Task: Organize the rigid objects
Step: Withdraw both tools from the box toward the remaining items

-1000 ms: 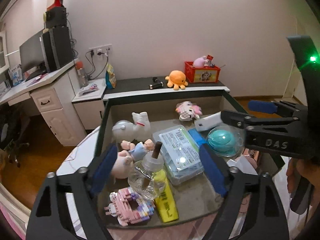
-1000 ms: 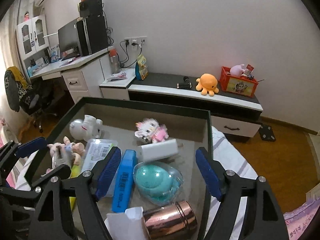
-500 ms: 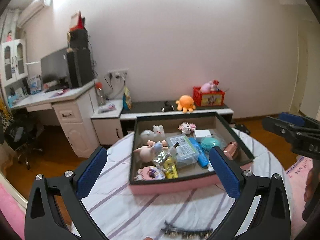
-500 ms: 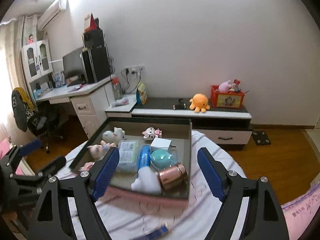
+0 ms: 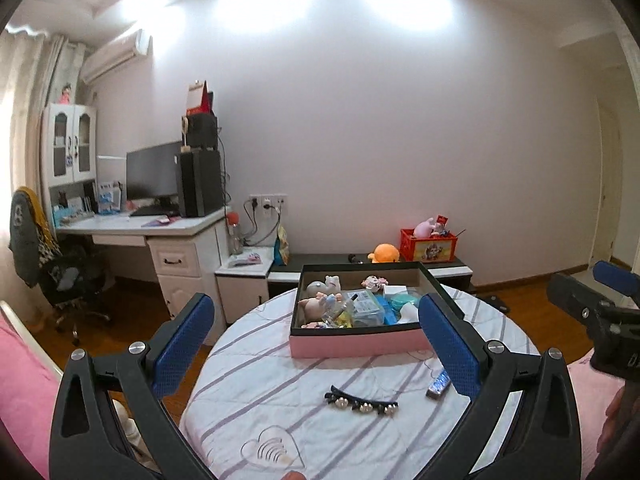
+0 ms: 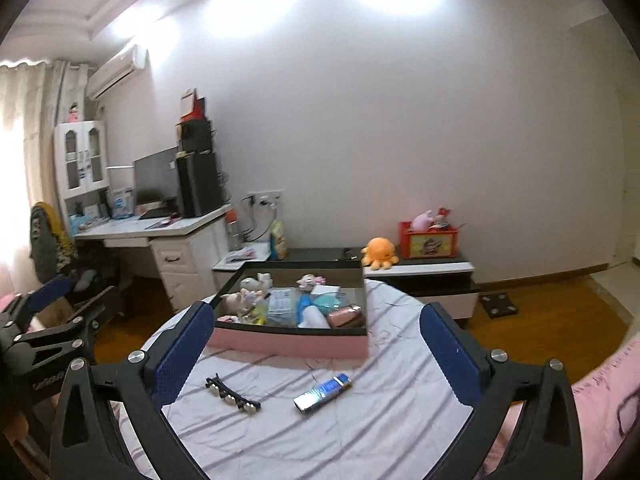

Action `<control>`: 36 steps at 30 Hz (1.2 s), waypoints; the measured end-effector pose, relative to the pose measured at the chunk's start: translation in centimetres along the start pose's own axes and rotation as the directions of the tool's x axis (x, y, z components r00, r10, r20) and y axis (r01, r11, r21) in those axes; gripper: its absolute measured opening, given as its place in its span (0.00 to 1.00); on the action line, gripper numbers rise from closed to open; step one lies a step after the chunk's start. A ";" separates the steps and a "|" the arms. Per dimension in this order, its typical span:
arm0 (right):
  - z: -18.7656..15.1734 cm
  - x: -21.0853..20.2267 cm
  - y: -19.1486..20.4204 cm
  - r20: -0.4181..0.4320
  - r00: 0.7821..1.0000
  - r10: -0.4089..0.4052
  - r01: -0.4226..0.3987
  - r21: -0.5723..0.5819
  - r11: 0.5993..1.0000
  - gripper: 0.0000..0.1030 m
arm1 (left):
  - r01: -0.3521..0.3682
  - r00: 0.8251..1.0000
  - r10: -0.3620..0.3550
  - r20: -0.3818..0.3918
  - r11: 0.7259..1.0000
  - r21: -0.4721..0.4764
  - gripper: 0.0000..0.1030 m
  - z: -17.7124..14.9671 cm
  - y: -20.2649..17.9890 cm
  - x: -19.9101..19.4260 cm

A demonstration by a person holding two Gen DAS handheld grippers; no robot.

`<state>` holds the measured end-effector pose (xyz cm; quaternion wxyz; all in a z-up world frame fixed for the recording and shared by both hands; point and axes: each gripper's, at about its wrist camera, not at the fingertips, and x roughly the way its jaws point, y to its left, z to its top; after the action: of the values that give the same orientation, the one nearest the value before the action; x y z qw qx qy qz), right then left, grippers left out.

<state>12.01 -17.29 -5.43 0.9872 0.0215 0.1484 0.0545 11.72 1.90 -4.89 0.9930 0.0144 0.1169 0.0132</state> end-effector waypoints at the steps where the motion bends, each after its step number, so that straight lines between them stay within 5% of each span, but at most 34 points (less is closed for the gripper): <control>1: -0.3 -0.7 0.2 0.011 1.000 -0.018 0.018 -0.001 1.000 1.00 | 0.001 1.000 -0.001 0.016 1.000 0.005 1.00 -0.1 -0.1 -0.7; 23: -0.7 -5.5 0.8 0.058 0.996 -0.061 0.062 -0.004 0.998 1.00 | 0.029 0.999 -0.031 0.025 0.998 0.051 1.00 0.0 -1.0 -4.0; 36: -4.5 3.6 0.0 -0.177 0.980 -0.091 0.096 0.023 0.995 1.00 | -0.028 0.983 0.032 -0.183 0.999 0.025 1.00 -3.0 3.2 4.9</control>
<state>14.13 -16.80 -10.80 0.9713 0.0250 0.2364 0.0075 15.70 5.29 -8.82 0.9775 0.0258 0.2075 0.0279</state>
